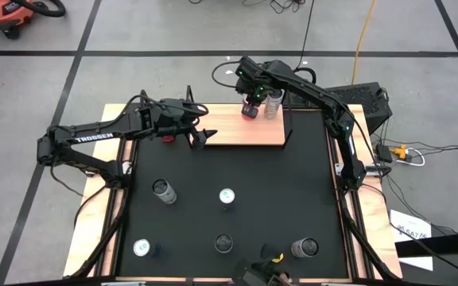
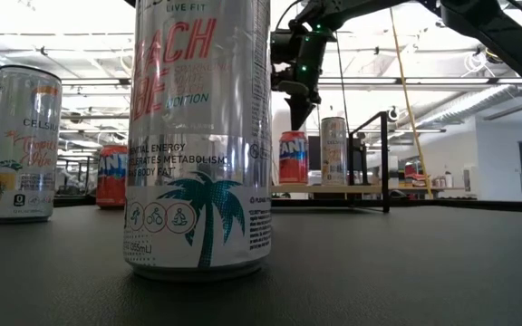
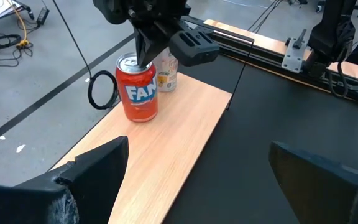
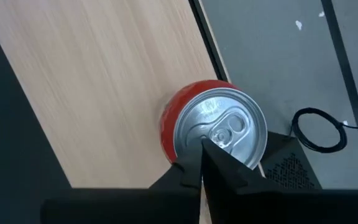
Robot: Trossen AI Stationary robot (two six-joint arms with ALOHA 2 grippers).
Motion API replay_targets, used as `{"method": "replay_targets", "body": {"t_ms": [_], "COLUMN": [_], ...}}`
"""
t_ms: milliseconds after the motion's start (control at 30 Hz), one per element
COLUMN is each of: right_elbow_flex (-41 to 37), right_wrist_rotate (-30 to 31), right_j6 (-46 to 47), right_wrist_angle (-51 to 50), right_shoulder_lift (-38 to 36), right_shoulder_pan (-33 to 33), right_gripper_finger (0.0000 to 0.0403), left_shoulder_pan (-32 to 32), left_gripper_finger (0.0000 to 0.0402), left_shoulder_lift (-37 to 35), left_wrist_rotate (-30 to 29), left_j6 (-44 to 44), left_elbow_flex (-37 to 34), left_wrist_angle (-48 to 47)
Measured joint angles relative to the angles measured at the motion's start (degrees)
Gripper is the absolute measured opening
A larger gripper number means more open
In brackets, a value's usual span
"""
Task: Place canned beverage on shelf
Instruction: Put the bottom red soda can on the shelf
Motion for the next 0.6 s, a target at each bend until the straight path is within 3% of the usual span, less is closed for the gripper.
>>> {"method": "replay_targets", "body": {"t_ms": [600], "right_elbow_flex": [-0.12], "right_wrist_rotate": [0.60], "right_j6": [-1.95], "right_wrist_angle": [3.21], "right_shoulder_lift": [-0.23], "right_shoulder_pan": [-0.11], "right_gripper_finger": [0.0000], "left_shoulder_pan": [0.02], "left_gripper_finger": [0.0386], "left_shoulder_lift": [0.00], "left_wrist_rotate": [-0.22], "left_j6": [-0.02], "left_elbow_flex": [0.00], "left_wrist_angle": [0.00]}}
